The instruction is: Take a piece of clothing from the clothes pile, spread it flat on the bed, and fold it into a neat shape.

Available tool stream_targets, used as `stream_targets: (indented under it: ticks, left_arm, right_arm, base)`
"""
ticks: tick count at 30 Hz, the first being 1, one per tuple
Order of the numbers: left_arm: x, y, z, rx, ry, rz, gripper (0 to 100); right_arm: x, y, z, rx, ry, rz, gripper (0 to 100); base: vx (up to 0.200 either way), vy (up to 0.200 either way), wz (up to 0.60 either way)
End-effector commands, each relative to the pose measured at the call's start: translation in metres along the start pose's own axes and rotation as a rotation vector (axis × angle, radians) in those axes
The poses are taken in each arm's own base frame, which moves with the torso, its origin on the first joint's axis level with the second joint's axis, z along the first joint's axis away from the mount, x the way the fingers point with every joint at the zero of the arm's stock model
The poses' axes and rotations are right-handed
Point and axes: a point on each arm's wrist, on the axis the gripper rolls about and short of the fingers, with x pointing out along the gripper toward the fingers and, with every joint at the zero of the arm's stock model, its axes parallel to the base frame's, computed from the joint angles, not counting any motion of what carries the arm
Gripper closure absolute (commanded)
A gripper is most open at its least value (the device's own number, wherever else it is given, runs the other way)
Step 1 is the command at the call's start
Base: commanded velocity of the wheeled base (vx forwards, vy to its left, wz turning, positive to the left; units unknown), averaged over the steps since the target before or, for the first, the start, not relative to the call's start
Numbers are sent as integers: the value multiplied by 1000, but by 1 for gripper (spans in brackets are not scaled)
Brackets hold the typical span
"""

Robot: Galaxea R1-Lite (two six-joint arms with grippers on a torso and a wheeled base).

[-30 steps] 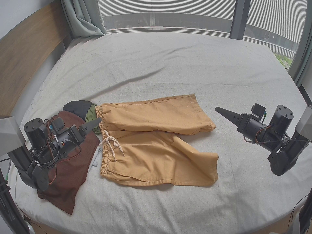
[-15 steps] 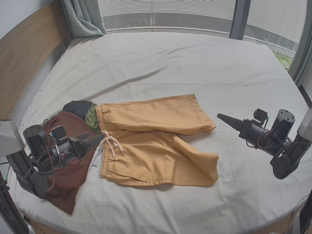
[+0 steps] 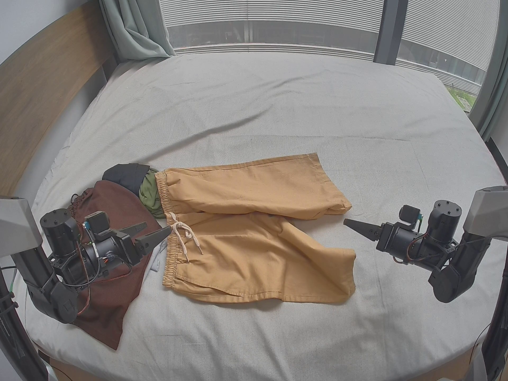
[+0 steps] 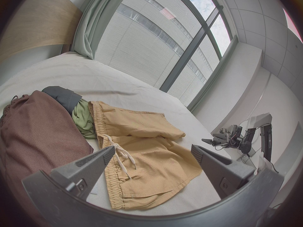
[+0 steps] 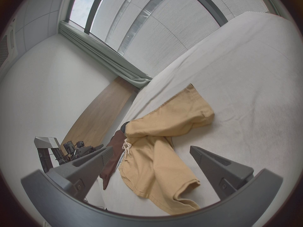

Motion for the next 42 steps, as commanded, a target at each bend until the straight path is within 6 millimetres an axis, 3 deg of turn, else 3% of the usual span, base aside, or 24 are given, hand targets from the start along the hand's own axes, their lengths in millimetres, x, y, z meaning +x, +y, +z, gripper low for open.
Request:
stream_targets:
  ticks: [1, 13, 27, 42]
  left_arm:
    - [2, 4, -6, 4, 20, 8, 0]
    - [3, 5, -7, 10, 23, 8, 0]
    - [4, 3, -8, 11, 26, 5, 0]
    - [6, 4, -11, 8, 36, 4, 0]
  right_arm:
    - [1, -15, -16, 43, 47, -40, 0]
    - [3, -34, -44, 53, 130, -89, 0]
    - [11, -22, -53, 93, 165, -57, 0]
    - [21, -10, -36, 147, 98, -20, 0]
  base:
    - [0, 0, 0]
    - [0, 0, 0]
    - [0, 0, 0]
    - [0, 0, 0]
